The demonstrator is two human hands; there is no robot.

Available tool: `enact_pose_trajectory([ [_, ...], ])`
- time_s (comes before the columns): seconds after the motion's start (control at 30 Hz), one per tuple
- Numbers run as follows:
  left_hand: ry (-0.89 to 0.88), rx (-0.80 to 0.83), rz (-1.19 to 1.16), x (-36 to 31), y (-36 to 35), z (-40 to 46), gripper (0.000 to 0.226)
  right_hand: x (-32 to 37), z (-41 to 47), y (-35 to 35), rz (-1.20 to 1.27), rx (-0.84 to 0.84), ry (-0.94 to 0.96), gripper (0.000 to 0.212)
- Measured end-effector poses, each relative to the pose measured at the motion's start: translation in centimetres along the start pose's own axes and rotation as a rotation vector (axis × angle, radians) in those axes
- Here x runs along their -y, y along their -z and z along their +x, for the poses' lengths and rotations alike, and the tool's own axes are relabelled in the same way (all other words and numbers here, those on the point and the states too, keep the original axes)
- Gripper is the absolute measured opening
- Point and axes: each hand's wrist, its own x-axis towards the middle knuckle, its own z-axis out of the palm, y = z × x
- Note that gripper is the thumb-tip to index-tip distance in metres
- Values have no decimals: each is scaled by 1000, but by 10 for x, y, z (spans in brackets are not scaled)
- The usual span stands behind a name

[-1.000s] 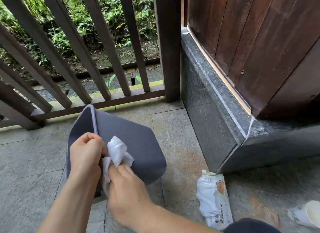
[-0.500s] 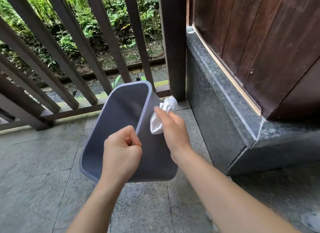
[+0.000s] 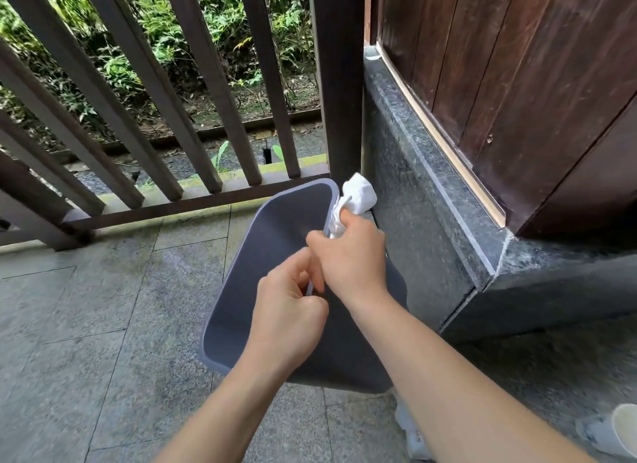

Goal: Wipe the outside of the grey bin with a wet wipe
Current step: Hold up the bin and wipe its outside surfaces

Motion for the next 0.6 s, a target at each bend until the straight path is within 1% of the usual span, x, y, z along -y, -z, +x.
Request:
enact_pose_trajectory([
  [0.1, 116, 127, -117, -1, -1, 0, 60, -6, 5, 4, 2, 30, -86, 23],
  [0.17, 170, 176, -193, -4, -7, -1, 75, -13, 5, 3, 17, 75, -140, 7],
  [0.23, 166, 227, -224, -4, -15, -2, 84, -16, 0, 1, 49, 98, -214, 33],
  [0.27, 165, 252, -237, -3, -16, -2, 92, -17, 0, 0, 69, 100, -235, 35],
  [0.33, 214, 261, -321, -2, -13, 2, 111, -19, -1, -3, 52, 140, -219, 17],
  [0.37, 251, 239, -397, -1, -11, 4, 116, -18, -2, -4, 41, 156, -209, 14],
  [0.43, 332, 142, -628, -3, -6, 10, 113, -13, -6, -6, 92, 190, -204, 41],
  [0.47, 372, 77, -731, -5, -3, 13, 110, -12, -8, -8, 145, 200, -206, 50],
  [0.53, 415, -64, -844, -5, 6, 20, 104, -6, -15, -12, 181, 170, -170, 52],
  [0.6, 415, -187, -857, -2, 17, 29, 100, -1, -21, -16, 158, 162, -107, 45],
])
